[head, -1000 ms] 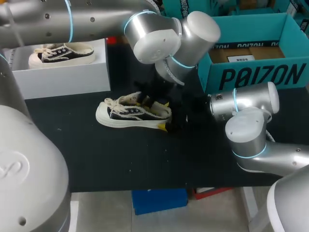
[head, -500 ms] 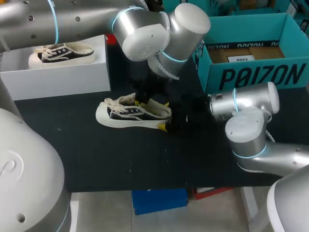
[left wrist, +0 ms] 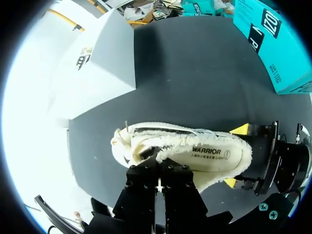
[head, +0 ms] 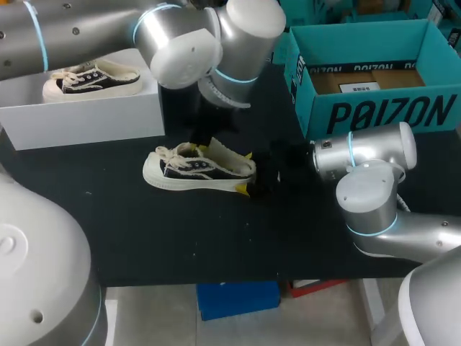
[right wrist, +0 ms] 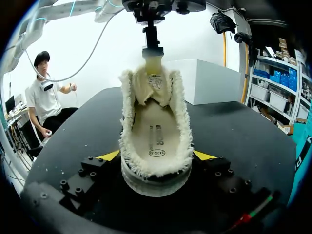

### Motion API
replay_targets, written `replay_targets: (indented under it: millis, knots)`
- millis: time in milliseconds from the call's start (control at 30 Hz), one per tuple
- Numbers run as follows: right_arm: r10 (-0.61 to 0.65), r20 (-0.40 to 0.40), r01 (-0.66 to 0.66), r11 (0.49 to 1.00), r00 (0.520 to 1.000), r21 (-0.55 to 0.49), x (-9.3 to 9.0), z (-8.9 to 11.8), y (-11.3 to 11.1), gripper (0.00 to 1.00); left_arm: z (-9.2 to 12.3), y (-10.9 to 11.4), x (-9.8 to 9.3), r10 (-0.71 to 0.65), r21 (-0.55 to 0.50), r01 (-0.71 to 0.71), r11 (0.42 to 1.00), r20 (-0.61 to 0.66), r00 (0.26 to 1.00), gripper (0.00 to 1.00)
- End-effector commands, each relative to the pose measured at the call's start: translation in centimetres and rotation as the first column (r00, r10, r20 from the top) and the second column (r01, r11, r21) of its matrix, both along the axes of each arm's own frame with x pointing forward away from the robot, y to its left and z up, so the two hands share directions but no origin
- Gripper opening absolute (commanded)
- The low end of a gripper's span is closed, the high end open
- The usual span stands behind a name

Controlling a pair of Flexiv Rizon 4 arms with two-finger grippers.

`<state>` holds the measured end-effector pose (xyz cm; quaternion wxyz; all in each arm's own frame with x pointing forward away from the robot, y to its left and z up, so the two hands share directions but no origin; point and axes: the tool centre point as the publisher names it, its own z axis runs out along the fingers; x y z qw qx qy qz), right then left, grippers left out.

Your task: Take the shoe out of the shoebox, open the shoe tongue, remove and reinsert the insole, then place the shoe into the shoebox

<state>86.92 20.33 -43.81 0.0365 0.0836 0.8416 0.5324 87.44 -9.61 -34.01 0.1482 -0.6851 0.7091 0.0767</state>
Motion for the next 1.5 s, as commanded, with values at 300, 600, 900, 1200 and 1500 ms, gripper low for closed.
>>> replay_targets:
  millis: [300, 600, 900, 1200, 1500]
  knots:
    - [-0.001, -0.002, 0.001, 1.0, 1.0, -0.002, 0.2, -0.1, 0.2, 0.0, 0.9, 3.4, -0.1, 0.058, -0.228, -0.039, 0.973, 0.076, 0.995, 0.0]
    - [-0.001, -0.002, 0.001, 1.0, 1.0, -0.002, 0.2, -0.1, 0.2, 0.0, 1.8, 4.9, -0.1, 0.099, -0.29, -0.058, 0.955, 0.131, 0.986, 0.0]
    - [-0.001, -0.002, 0.001, 1.0, 1.0, -0.002, 0.2, -0.1, 0.2, 0.0, 2.5, 6.2, 0.5, 0.162, -0.336, -0.096, 0.937, 0.174, 0.971, 0.0]
    - [-0.001, -0.002, 0.001, 1.0, 1.0, -0.002, 0.2, -0.1, 0.2, 0.0, 3.8, 5.3, 1.0, 0.156, -0.356, -0.077, 0.931, 0.2, 0.967, 0.0]
    - [-0.001, -0.002, 0.001, 1.0, 1.0, -0.002, 0.2, -0.1, 0.2, 0.0, 0.4, 7.2, 0.2, 0.195, -0.372, -0.143, 0.917, 0.107, 0.975, 0.0]
